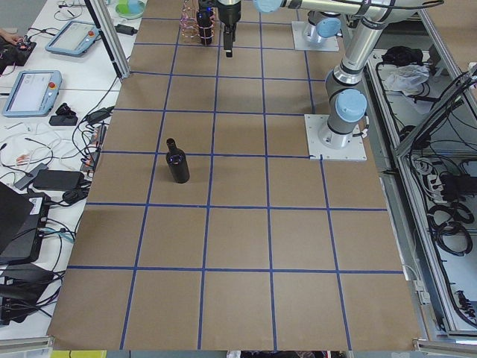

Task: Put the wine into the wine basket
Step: 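Lower the left gripper over the dark bottle lying on the table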

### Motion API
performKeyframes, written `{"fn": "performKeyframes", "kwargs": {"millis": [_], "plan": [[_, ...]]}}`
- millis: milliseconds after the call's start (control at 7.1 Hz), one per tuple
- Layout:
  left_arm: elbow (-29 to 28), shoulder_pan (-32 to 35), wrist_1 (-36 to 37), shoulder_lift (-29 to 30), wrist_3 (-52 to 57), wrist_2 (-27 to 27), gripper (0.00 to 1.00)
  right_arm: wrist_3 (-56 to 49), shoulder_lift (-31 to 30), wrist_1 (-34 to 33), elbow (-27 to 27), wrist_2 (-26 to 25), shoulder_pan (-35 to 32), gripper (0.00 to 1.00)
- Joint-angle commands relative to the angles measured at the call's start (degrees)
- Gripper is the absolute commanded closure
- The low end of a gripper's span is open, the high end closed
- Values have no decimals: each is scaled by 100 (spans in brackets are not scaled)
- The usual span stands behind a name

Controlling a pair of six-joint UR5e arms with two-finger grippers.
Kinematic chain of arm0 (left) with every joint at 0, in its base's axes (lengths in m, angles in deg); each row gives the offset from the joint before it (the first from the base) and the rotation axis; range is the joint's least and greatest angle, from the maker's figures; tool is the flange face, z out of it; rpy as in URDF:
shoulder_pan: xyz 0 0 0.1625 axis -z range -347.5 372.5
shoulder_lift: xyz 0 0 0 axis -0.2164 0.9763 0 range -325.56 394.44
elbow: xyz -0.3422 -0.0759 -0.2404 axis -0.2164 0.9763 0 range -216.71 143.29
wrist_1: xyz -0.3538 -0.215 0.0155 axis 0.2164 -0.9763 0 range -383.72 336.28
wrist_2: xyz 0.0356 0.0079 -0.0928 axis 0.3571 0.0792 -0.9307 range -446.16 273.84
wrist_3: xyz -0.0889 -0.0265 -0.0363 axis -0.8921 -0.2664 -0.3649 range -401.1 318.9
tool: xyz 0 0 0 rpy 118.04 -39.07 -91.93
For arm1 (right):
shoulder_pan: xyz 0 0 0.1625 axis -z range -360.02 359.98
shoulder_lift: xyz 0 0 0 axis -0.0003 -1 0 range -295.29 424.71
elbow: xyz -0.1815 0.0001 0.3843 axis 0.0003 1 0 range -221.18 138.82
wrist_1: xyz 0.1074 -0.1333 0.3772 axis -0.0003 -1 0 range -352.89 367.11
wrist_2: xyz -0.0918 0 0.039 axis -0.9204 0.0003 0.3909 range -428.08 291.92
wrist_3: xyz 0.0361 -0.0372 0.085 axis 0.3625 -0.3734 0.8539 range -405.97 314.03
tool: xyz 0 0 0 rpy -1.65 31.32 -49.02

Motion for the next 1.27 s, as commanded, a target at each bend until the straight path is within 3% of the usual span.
{"fn": "performKeyframes", "kwargs": {"millis": [0,282,704,1126], "plan": [[34,-10,20,3,9,-31,0,2,1,3,0,0,0,0],[-18,-88,47,3,27,-14,0,-7,1,3,0,0,0,0],[-281,-1498,30,178,1085,-48,0,-7,1,3,-27,0,0,0],[-641,-2355,1090,958,1529,-57,0,-16,1,3,-36,0,0,0]]}}
